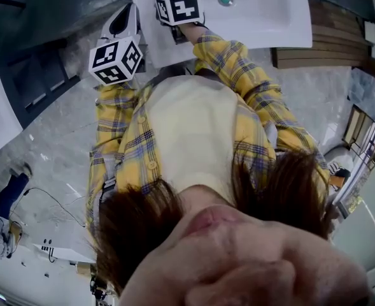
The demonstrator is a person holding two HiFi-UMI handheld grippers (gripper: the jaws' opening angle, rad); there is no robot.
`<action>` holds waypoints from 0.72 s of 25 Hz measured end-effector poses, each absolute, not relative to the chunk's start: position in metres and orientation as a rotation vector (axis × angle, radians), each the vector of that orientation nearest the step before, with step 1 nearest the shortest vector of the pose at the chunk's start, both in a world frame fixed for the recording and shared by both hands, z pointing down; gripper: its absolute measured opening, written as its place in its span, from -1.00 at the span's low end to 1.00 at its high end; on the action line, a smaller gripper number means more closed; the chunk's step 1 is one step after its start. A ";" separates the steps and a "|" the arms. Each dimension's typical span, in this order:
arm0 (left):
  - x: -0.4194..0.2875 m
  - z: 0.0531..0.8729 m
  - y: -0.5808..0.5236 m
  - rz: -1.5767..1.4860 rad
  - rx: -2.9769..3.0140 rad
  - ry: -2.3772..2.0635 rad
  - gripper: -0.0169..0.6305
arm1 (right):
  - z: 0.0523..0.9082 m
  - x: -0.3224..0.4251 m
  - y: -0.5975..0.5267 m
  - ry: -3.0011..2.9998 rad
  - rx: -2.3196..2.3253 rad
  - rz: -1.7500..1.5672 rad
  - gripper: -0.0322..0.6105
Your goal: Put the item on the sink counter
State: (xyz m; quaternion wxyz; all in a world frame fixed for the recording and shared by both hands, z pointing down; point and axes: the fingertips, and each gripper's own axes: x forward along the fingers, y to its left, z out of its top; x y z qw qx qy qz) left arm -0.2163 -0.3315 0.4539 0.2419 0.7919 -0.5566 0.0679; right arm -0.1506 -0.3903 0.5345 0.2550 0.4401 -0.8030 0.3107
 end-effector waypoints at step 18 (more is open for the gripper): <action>-0.220 0.450 -0.333 0.165 2.174 -1.521 -0.93 | 0.531 -0.163 -0.389 -2.217 1.179 0.812 -0.78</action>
